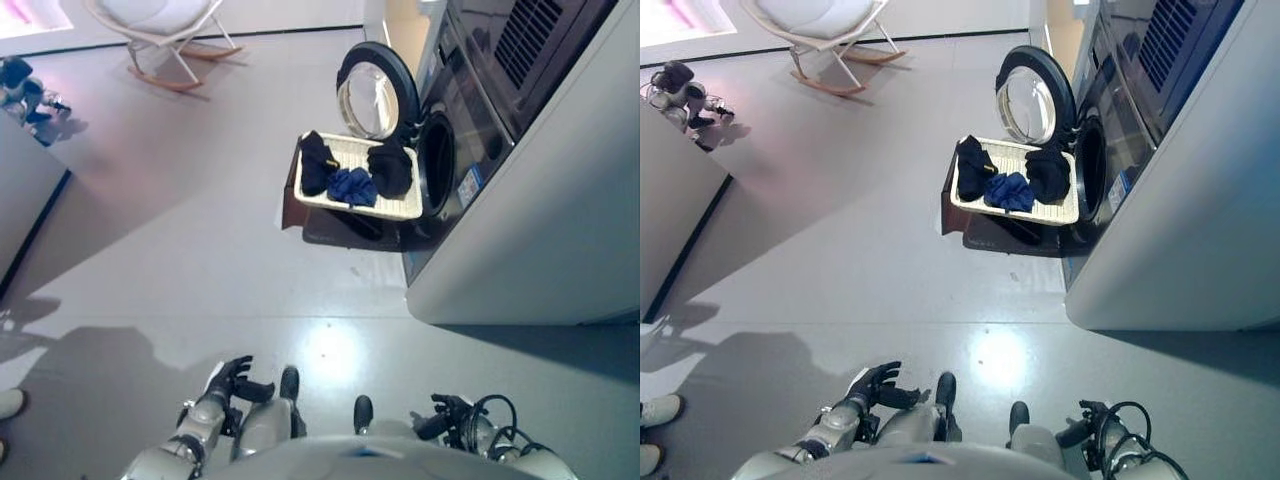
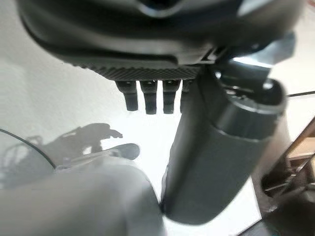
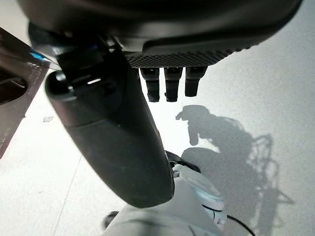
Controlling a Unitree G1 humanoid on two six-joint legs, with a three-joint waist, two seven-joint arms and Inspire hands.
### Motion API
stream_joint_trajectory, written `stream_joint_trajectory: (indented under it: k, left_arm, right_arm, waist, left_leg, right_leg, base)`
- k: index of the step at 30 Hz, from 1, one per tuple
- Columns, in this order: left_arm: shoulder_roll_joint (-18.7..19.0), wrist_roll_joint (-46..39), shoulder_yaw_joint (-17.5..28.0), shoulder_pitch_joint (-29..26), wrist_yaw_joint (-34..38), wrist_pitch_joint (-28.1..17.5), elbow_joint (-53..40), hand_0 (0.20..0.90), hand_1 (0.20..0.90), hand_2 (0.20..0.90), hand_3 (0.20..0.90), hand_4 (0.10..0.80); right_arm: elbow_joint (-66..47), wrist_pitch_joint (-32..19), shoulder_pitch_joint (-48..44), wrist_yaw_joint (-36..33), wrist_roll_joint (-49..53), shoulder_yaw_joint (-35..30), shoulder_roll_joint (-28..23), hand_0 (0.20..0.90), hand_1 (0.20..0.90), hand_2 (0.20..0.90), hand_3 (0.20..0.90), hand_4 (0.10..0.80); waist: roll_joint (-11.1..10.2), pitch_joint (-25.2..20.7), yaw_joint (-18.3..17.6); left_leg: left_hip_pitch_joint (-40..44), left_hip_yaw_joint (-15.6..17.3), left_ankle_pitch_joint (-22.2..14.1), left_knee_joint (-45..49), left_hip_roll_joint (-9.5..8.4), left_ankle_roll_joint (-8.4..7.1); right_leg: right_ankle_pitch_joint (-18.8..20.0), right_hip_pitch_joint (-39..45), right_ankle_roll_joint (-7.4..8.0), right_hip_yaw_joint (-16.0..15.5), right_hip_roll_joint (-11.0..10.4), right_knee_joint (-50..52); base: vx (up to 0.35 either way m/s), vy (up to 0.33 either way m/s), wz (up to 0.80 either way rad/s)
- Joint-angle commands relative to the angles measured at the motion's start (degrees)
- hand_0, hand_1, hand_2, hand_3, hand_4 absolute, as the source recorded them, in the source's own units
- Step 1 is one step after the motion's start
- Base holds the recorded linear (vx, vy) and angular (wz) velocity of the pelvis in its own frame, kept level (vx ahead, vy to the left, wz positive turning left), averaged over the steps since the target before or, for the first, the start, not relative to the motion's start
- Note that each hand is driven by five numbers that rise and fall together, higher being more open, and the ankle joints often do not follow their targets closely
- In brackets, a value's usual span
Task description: Pick up the clothes and place them into the washing machine
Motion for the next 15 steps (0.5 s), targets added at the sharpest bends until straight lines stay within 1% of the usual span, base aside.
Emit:
stream_joint_trajectory:
  k: [1, 2, 3, 4, 5, 6, 7, 8, 9, 10, 11, 12, 13, 14, 15]
  left_arm:
    - [1.4, 0.0, 2.5, 5.3, 1.8, 0.1, 4.7, 0.900, 0.900, 0.900, 0.900, 0.800]
    - [1.4, 0.0, 2.5, 5.4, 1.8, 0.1, 4.7, 0.900, 0.900, 0.900, 0.900, 0.800]
    - [1.5, 0.0, 3.1, 6.2, 1.7, 0.3, 4.6, 0.900, 0.900, 0.900, 0.900, 0.800]
    - [1.8, -0.1, 3.2, 6.2, 1.6, 0.1, 4.5, 0.900, 0.900, 0.900, 0.900, 0.800]
    - [1.9, -0.1, 3.2, 6.3, 1.6, 0.1, 4.5, 0.900, 0.900, 0.900, 0.900, 0.800]
    - [2.0, 0.3, 2.8, 6.2, 1.7, 0.1, 4.3, 0.900, 0.900, 0.900, 0.900, 0.800]
    - [2.9, 0.7, 1.9, 5.1, 1.7, -0.2, 3.4, 0.900, 0.900, 0.900, 0.900, 0.800]
    - [3.3, 0.8, 1.3, 4.6, 1.8, -0.5, 2.5, 0.900, 0.900, 0.900, 0.900, 0.800]
    - [3.2, 0.8, 1.3, 4.6, 1.8, -0.5, 2.5, 0.900, 0.900, 0.900, 0.900, 0.800]
    - [4.0, 1.5, -0.4, 3.4, 1.7, -0.9, 0.4, 0.900, 0.900, 0.900, 0.900, 0.800]
    - [4.0, 1.5, -0.4, 3.3, 1.7, -0.9, 0.4, 0.900, 0.900, 0.900, 0.900, 0.800]
    - [4.7, 1.8, -1.3, 2.3, 2.0, -1.0, -0.4, 0.900, 0.900, 0.900, 0.900, 0.800]
    - [5.6, 1.5, -1.8, 0.8, 2.4, -1.1, -1.3, 0.900, 0.900, 0.900, 0.900, 0.800]
    - [6.0, 1.2, -2.0, 0.2, 2.6, -1.1, -1.4, 0.900, 0.900, 0.900, 0.900, 0.800]
    - [6.2, 0.8, -2.2, -0.5, 2.9, -1.2, -1.5, 0.900, 0.900, 0.900, 0.900, 0.800]
  right_arm:
    - [2.1, -1.7, 1.5, -0.9, 1.8, 1.4, 1.0, 0.900, 0.900, 0.900, 0.900, 0.800]
    - [2.1, -1.7, 1.5, -0.9, 1.8, 1.4, 1.0, 0.900, 0.900, 0.900, 0.900, 0.800]
    - [2.6, -1.4, 2.0, -0.6, 1.6, 1.3, 1.6, 0.900, 0.900, 0.900, 0.900, 0.800]
    - [2.8, -1.5, 2.0, -0.6, 1.8, 1.2, 2.0, 0.900, 0.900, 0.900, 0.900, 0.800]
    - [2.8, -1.5, 2.0, -0.7, 1.8, 1.2, 2.1, 0.900, 0.900, 0.900, 0.900, 0.800]
    - [2.8, -1.5, 2.2, -0.6, 1.9, 0.8, 2.3, 0.900, 0.900, 0.900, 0.900, 0.800]
    - [2.4, -1.8, 2.5, -0.5, 2.4, 0.8, 2.4, 0.900, 0.900, 0.900, 0.900, 0.800]
    - [1.9, -1.9, 2.6, -0.3, 2.4, 1.0, 2.6, 0.900, 0.900, 0.900, 0.900, 0.800]
    - [1.9, -1.9, 2.6, -0.3, 2.4, 1.0, 2.5, 0.900, 0.900, 0.900, 0.900, 0.800]
    - [0.9, -2.2, 2.6, -0.2, 2.9, 0.7, 2.4, 0.900, 0.900, 0.900, 0.900, 0.800]
    - [0.9, -2.2, 2.6, -0.2, 2.9, 0.7, 2.4, 0.900, 0.900, 0.900, 0.900, 0.800]
    - [0.0, -2.4, 1.9, -0.5, 3.8, 0.1, 2.3, 0.900, 0.900, 0.900, 0.900, 0.800]
    - [-2.4, -3.0, 1.3, -0.6, 4.1, 1.0, 2.6, 0.900, 0.900, 0.900, 0.900, 0.800]
    - [-3.6, -3.2, 1.2, -0.7, 4.1, 1.5, 2.9, 0.900, 0.900, 0.900, 0.900, 0.800]
    - [-5.0, -3.3, 1.1, -0.7, 4.3, 1.8, 3.0, 0.900, 0.900, 0.900, 0.900, 0.800]
  waist:
    - [-0.6, -3.2, 1.6]
    - [-0.8, -3.1, 1.8]
    - [-0.9, -4.7, 2.9]
    - [-1.8, -5.5, 3.3]
    - [-1.9, -5.5, 3.3]
    - [-2.6, -5.9, 3.0]
    - [-4.2, -6.9, 2.6]
    - [-4.8, -7.8, 2.6]
    - [-4.7, -7.9, 2.7]
    - [-5.4, -8.8, 2.5]
    - [-5.4, -8.9, 2.5]
    - [-4.8, -8.4, 2.2]
    - [-3.4, -7.2, 0.9]
    - [-2.7, -6.4, 0.2]
    - [-2.1, -5.6, -0.7]
  left_leg:
    - [-9.7, 4.4, 6.3, -2.5, 2.55, 2.42]
    - [-9.5, 4.6, 6.2, -2.5, 2.48, 2.44]
    - [-8.0, 4.8, 8.0, -2.0, 2.54, 3.04]
    - [-8.0, 4.3, 8.8, -1.0, 2.29, 3.24]
    - [-7.9, 4.3, 8.8, -1.0, 2.19, 3.25]
    - [-8.7, 4.8, 8.0, 2.9, 1.45, 4.02]
    - [-7.7, 5.5, 7.1, 3.6, -1.08, 4.92]
    - [-7.4, 5.9, 6.4, 3.4, -2.13, 5.44]
    - [-7.6, 5.9, 6.4, 3.5, -2.01, 5.42]
    - [-6.2, 6.7, 4.0, 3.9, -4.33, 7.06]
    - [-6.4, 6.7, 4.0, 3.9, -4.20, 7.04]
    - [-5.7, 6.9, 2.7, 4.8, -4.51, 7.94]
    - [-2.3, 7.1, 1.3, 4.2, -4.37, 8.39]
    - [0.0, 6.9, 0.7, 3.5, -4.16, 8.62]
    - [2.4, 6.9, 0.0, 2.9, -3.80, 8.56]
  right_leg:
    - [-7.4, 8.4, 5.32, 0.5, 2.6, 3.3]
    - [-7.4, 8.5, 5.34, 0.6, 2.5, 3.3]
    - [-8.5, 11.1, 5.56, 1.1, 2.5, 3.3]
    - [-8.5, 12.3, 5.94, 1.5, 2.1, 3.5]
    - [-8.6, 12.3, 5.96, 1.5, 2.0, 3.5]
    - [-6.8, 12.7, 6.60, 1.5, 1.1, 4.3]
    - [1.2, 12.4, 8.37, 2.4, -0.3, 4.9]
    - [5.1, 11.9, 9.03, 3.4, -0.8, 5.5]
    - [5.2, 11.7, 9.01, 3.5, -0.7, 5.5]
    - [13.5, 10.1, 10.37, 4.6, -2.5, 11.3]
    - [13.6, 9.9, 10.35, 4.7, -2.4, 11.3]
    - [18.2, 6.9, 10.28, 5.3, -2.6, 18.7]
    - [17.1, 2.7, 9.86, 3.8, -1.9, 23.4]
    - [14.2, -0.5, 9.05, 2.1, -1.9, 25.3]
    - [10.9, -3.3, 8.23, -0.1, -1.9, 24.0]
  base:
    - [0.454, 0.076, -0.15]
    - [0.692, 0.174, -0.29]
    - [0.564, 0.158, -0.44]
    - [0.564, 0.157, -0.65]
    - [0.353, 0.132, -0.71]
    - [0.452, 0.224, -0.72]
    - [0.590, 0.295, -0.58]
    - [0.438, 0.211, -0.47]
    - [0.413, 0.237, -0.40]
    - [0.269, 0.167, -0.29]
    - [0.420, 0.290, -0.22]
    - [0.373, 0.287, -0.09]
    - [0.508, 0.364, -0.19]
    - [0.497, 0.302, -0.07]
    - [0.268, 0.138, -0.06]
